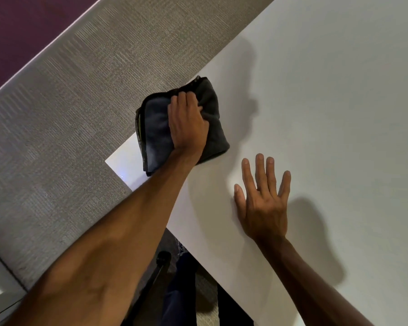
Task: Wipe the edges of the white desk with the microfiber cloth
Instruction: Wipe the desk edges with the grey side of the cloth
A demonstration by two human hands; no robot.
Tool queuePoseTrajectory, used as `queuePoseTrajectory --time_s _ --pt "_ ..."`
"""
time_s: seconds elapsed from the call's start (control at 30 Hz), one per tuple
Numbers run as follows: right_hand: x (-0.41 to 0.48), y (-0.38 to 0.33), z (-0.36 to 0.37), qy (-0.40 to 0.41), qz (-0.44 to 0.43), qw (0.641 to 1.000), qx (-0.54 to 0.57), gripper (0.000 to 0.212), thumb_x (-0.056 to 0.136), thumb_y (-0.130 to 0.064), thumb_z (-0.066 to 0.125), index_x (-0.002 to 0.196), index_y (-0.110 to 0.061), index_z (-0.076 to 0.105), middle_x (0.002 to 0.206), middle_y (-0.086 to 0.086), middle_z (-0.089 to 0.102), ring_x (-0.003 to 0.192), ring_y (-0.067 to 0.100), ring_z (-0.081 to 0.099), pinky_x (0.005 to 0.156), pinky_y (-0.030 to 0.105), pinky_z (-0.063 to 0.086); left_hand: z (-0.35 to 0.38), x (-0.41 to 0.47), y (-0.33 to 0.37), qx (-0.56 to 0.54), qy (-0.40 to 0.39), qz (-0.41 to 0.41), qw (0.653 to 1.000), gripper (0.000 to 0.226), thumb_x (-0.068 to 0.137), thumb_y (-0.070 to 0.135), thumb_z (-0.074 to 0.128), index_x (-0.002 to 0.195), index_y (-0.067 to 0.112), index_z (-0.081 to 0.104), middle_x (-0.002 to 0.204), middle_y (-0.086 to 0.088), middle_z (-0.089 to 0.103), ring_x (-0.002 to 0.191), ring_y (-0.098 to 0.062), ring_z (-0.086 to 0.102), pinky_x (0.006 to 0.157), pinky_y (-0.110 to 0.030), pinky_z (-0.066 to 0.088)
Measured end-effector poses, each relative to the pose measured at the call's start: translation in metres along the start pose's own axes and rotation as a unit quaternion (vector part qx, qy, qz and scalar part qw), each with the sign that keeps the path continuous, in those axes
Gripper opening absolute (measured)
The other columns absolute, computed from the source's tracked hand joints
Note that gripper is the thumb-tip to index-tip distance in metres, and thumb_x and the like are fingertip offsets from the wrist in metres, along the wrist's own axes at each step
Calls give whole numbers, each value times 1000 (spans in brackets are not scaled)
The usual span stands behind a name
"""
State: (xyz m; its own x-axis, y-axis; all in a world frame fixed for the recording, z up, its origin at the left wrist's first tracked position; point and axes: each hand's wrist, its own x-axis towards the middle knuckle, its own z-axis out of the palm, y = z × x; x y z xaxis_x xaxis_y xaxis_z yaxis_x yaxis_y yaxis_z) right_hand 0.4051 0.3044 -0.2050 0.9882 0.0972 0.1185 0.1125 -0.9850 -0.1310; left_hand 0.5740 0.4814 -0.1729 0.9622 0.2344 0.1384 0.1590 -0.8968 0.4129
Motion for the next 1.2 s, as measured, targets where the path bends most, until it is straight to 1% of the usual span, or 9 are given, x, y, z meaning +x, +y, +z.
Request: queuePoseTrajectory --time_s 0.1,0.23,0.4,0.6,0.7,0.8,0.93,1.07,1.2 --pt "-1 0 -1 7 -2 1000 8 62 108 -48 45 160 -16 34 167 13 28 158 33 19 122 65 22 -13 -52 -5 -4 1 21 1000 2 89 0 62 89 2 62 91 -18 63 89 -36 59 84 -43 44" --pt "0 1 -3 -32 11 999 -6 63 107 -53 37 161 -20 31 168 11 23 158 33 15 124 65 17 -19 -74 -8 -37 -14 0 999 9 84 -8 63 82 1 62 84 -18 63 82 -36 60 79 -45 49" --pt "4 0 -4 -75 19 997 -20 62 107 -54 21 162 -25 27 171 10 17 159 34 12 124 64 12 -8 -19 1 -39 5 -28 999 7 85 -3 55 85 0 60 93 -22 63 93 -38 57 86 -50 44" --pt "3 -1 -6 -57 15 998 -5 61 108 -51 27 162 -22 29 170 12 20 159 34 13 124 64 14 1 49 4 -58 6 -13 998 10 88 1 51 91 -2 60 101 -19 63 99 -35 58 88 -47 45" --pt "2 -1 -7 -32 14 999 22 60 108 -50 36 160 -20 32 168 12 24 158 33 15 123 65 16 -5 21 0 -47 1 5 999 7 89 0 54 90 -2 60 97 -21 62 97 -38 58 88 -48 45" --pt "1 -2 -8 -24 15 999 24 59 109 -49 38 159 -18 35 167 13 27 158 34 18 123 65 18 -18 -53 -6 -5 -14 37 999 6 81 -6 62 86 -2 62 90 -25 63 89 -41 61 85 -51 50" --pt "3 -2 -12 -53 20 998 5 60 108 -51 34 160 -20 34 167 12 25 158 34 17 123 65 17 -31 -102 -20 -14 -84 31 996 11 81 -8 69 87 -1 64 90 -20 64 86 -37 61 79 -48 52" --pt "6 -1 -10 -90 26 995 -21 62 107 -53 24 161 -23 29 169 11 21 158 35 14 124 65 14 -29 -83 -16 -19 -62 49 997 16 75 -15 70 78 -2 62 81 -20 63 77 -38 62 75 -46 53" --pt "6 0 -8 -98 20 995 -25 64 107 -53 20 163 -23 23 171 11 16 160 33 8 124 64 12 -11 -12 0 -50 8 -17 999 7 82 -7 56 81 -2 60 91 -24 62 92 -40 58 85 -53 43"
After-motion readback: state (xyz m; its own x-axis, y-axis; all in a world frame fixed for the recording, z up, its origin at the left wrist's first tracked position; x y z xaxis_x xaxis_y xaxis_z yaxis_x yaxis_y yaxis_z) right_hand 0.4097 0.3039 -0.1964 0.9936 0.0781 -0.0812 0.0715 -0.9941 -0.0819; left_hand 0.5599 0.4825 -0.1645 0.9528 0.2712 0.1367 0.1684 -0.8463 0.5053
